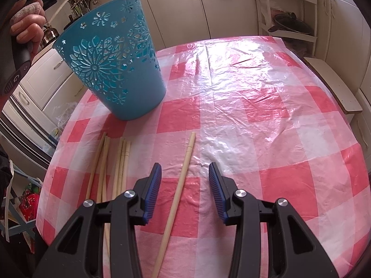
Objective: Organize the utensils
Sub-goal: 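Carry the chopstick with the left tool over the basket and release it inside, then grasp a chopstick with the right tool and drop it into the teal basket, then close the left tool on a chopstick beside the basket while the right tool closes on another chopstick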
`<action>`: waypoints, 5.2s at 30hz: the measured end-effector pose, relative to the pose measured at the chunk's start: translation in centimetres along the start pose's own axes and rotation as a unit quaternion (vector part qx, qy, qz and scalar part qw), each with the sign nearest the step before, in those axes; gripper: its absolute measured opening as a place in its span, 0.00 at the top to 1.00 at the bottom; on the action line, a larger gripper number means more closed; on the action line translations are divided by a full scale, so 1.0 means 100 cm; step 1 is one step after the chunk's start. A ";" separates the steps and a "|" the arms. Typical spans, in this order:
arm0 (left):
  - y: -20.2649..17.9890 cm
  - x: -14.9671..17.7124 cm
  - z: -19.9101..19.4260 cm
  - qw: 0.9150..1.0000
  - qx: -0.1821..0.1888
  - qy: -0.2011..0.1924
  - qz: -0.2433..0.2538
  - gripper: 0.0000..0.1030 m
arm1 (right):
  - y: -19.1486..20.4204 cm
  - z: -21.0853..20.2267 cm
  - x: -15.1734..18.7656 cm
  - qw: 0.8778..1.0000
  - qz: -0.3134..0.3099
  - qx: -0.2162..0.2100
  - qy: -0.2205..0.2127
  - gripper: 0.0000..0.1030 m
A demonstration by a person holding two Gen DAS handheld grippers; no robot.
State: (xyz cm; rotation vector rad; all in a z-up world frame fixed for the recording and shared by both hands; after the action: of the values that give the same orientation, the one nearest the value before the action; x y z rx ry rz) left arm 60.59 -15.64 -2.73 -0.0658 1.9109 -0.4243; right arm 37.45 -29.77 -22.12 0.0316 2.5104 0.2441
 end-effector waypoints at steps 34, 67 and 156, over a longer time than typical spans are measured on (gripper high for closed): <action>0.012 0.013 0.018 0.999 0.018 0.025 -0.014 0.96 | 0.000 0.000 0.000 1.000 -0.003 -0.002 0.003 0.59; 0.123 0.203 -0.075 0.971 -0.135 0.189 0.050 0.07 | 0.020 0.002 0.009 0.992 -0.106 0.065 0.016 0.94; 0.139 0.232 -0.064 0.958 -0.181 0.217 0.052 0.07 | 0.034 -0.095 -0.050 0.981 -0.012 -0.111 -0.157 0.06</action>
State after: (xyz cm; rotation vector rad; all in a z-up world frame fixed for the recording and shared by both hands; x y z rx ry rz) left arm 48.20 -6.72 -25.94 -0.1192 2.3959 -0.0060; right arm 35.86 -28.43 -11.05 -0.0481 2.1571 0.4700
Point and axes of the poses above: each gripper's, at about its wrist camera, not at the fingertips, and z roughly the way its jaws point, y to its left, x to its underside, the point moved 8 cm from there along z, roughly the way its jaws point
